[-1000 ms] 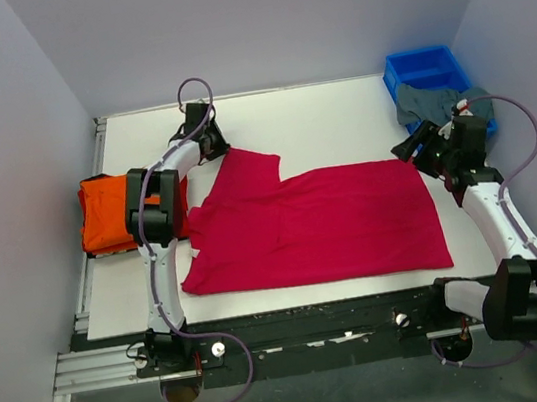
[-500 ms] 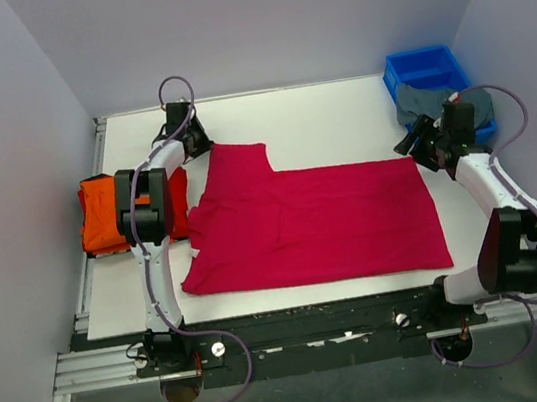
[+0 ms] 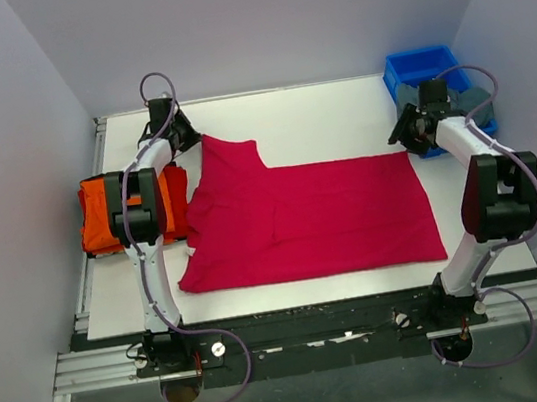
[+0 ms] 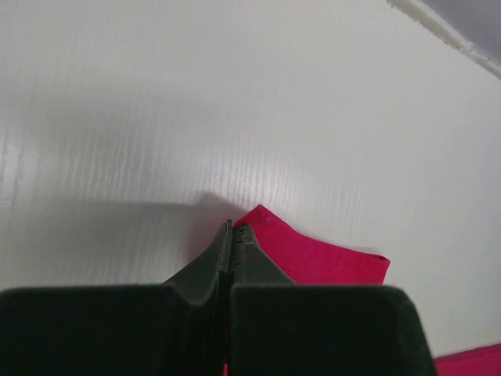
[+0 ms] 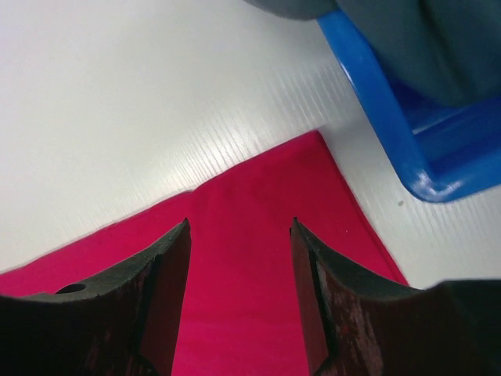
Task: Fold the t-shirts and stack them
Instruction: Grap the side of the flattened tshirt furthest away from the robot with both arms
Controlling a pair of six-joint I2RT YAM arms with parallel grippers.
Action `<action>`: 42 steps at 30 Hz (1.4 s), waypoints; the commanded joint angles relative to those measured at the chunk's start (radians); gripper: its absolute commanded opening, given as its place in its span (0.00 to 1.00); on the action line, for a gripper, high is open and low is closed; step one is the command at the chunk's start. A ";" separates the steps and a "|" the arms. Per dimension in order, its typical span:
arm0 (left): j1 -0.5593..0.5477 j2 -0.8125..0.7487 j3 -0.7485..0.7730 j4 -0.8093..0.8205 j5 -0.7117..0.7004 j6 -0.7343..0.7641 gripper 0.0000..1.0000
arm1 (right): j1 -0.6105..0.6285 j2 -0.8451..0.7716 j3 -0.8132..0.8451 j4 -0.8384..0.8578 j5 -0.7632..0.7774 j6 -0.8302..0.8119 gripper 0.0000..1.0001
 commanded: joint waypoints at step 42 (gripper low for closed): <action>0.017 -0.041 0.025 0.039 0.021 0.022 0.00 | 0.071 0.575 0.673 -0.480 0.218 -0.002 0.26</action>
